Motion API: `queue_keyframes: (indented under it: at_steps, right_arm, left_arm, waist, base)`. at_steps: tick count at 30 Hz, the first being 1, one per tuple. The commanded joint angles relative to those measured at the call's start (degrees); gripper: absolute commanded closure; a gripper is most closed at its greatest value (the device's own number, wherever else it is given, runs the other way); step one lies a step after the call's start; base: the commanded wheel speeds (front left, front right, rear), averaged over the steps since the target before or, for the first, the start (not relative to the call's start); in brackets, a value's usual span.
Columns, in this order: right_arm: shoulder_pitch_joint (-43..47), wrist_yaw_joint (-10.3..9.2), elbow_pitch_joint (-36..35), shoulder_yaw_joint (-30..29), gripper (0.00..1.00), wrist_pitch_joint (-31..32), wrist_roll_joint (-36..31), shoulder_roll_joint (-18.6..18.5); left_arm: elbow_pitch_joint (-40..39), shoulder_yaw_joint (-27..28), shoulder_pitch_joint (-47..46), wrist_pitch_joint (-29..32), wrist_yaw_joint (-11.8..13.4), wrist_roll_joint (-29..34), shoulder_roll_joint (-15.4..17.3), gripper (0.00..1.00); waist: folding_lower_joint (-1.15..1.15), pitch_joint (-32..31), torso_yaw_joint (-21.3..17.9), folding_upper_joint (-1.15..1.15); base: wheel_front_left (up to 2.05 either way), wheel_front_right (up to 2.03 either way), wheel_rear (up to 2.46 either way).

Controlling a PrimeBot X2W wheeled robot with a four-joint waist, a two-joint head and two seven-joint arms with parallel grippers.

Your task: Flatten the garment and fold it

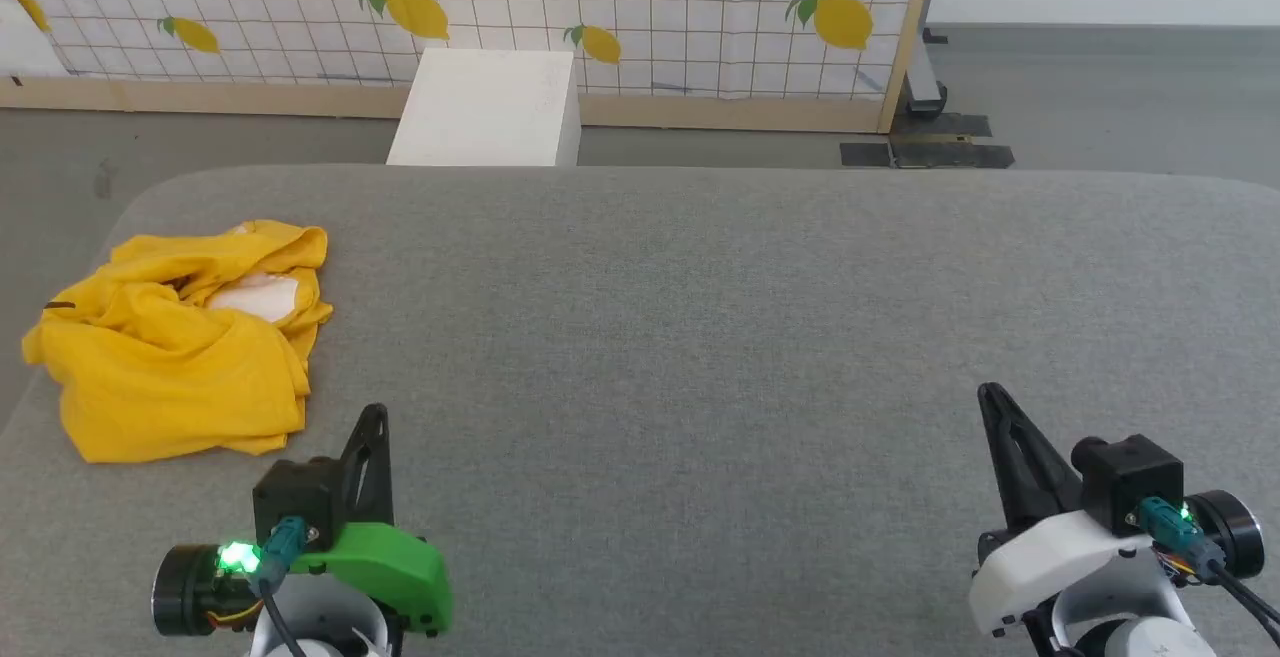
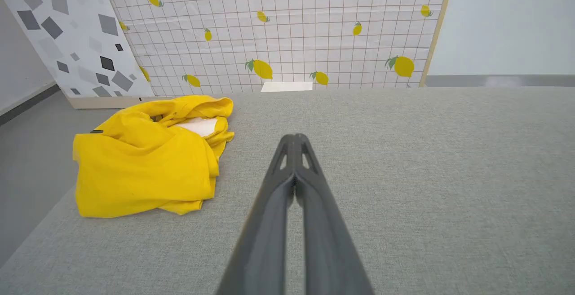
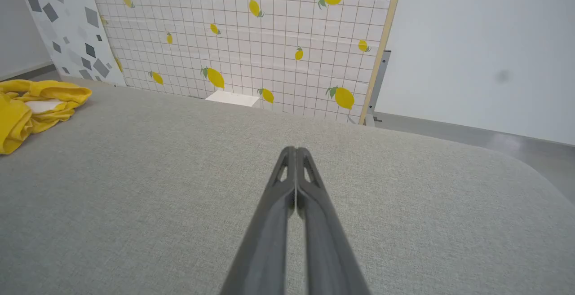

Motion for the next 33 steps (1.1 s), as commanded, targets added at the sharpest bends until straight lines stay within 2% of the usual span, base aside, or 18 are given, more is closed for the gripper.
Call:
queue_keyframes:
  at_steps: [1,17,18,33]
  right_arm:
    - [-1.05,-0.09,-0.27,0.09,1.0,0.17,-0.14,0.05]
    - [-1.05,-0.09,-0.27,0.09,1.0,0.17,-0.14,0.05]
    - [0.01,0.0,0.01,0.0,0.0,-0.01,0.01,0.0]
    - [0.45,-0.01,0.49,-1.65,0.0,-1.37,1.17,0.0]
  left_arm:
    - [0.2,0.2,-1.04,0.07,-0.06,0.59,-0.31,1.0]
    - [0.2,0.2,-1.04,0.07,-0.06,0.59,-0.31,1.0]
    - [0.0,-0.01,0.0,-0.01,0.0,-0.01,0.0,0.0]
    - [-0.2,-0.23,0.53,-1.39,-0.14,-1.22,-0.02,0.0]
  waist:
    - [0.0,0.0,0.0,0.0]
    - [0.0,0.0,0.0,0.0]
    - [0.0,0.0,0.0,0.0]
    - [0.0,0.11,0.02,0.0]
  base:
    - [0.0,0.0,0.0]
    - [0.0,0.0,0.0]
    - [0.0,0.0,0.0]
    - [0.0,0.0,0.0]
